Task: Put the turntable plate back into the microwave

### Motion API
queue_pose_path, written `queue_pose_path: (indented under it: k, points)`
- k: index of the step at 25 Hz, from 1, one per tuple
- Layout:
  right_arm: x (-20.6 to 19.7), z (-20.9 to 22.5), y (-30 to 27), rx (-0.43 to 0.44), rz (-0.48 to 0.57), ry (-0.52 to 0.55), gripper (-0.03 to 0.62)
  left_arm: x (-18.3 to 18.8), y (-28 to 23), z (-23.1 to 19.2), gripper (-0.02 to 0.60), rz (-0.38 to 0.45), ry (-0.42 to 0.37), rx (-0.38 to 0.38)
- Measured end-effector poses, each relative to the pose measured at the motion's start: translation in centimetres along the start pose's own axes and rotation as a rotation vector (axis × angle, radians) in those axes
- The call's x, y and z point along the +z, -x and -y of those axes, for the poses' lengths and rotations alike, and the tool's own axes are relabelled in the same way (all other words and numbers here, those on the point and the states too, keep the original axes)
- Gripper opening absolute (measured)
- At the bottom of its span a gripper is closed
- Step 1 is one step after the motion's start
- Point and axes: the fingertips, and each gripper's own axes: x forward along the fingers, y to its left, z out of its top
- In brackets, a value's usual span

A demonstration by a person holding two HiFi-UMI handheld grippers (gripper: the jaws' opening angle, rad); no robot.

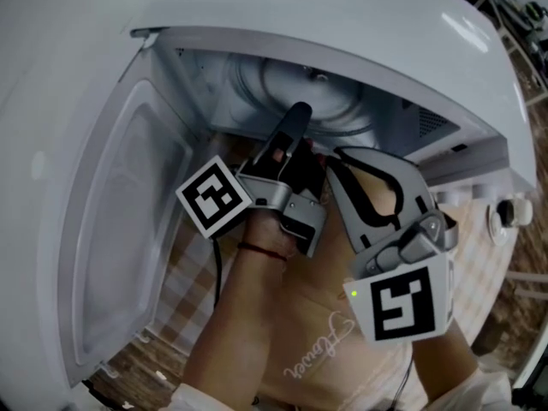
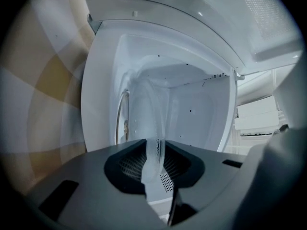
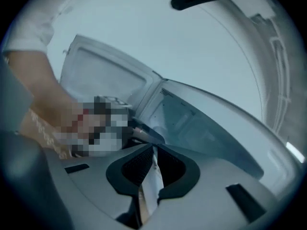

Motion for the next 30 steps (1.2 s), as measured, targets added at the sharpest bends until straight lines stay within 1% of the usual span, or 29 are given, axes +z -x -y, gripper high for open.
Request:
queue_pose_path:
  k: [2,4,6,8,9,13,16,18,24,28,29,30]
  points:
    - [-0.4,0.0,-0.8,0.001,-0.073,0.171,0.035,0.0,0.0,0.0,0.086,-0.003,0.004,0.007]
    - [-1.0,0.0,-1.6,0.015,-0.135,0.274,0.036,0.0,0.0,0.0,0.084,-0.002,0.010,0.008]
    - [-1.6,0.1,-2.3,0.035,-0.188,0.316,0.041,0.0,0.0,0.0,0.084,-0.001,0.015,0.008]
    - [-2.1,0.1,-2.9,0.052,-0.233,0.341,0.108,-0.1,0.1,0.0,0.084,-0.002,0.017,0.008]
    - [-2.3,0.2,-3.2,0.053,-0.254,0.362,0.121,-0.1,0.1,0.0,0.084,-0.003,0.016,0.007]
    - [-3.0,0.3,-4.3,0.046,-0.322,0.463,0.120,-0.1,0.2,-0.1,0.084,0.001,0.023,0.002]
    - [-3.5,0.0,-5.0,0.062,-0.339,0.486,0.117,-0.2,0.2,-0.2,0.083,0.003,0.028,0.003]
    - [-3.5,0.0,-5.2,0.060,-0.331,0.486,0.065,-0.2,0.3,-0.2,0.083,0.003,0.030,0.005]
    - [-3.6,0.0,-5.5,0.094,-0.324,0.486,0.057,-0.4,0.4,-0.3,0.081,-0.003,0.024,0.009]
    - [-3.8,0.0,-5.5,0.122,-0.332,0.453,0.055,-0.4,0.4,-0.3,0.084,-0.025,-0.033,0.030]
    - [-3.8,-0.1,-5.5,0.126,-0.338,0.452,0.055,-0.4,0.4,-0.2,0.089,-0.035,-0.045,0.038]
    - [-3.9,-0.2,-5.6,0.130,-0.344,0.450,0.055,-0.5,0.5,-0.1,0.111,-0.049,-0.056,0.046]
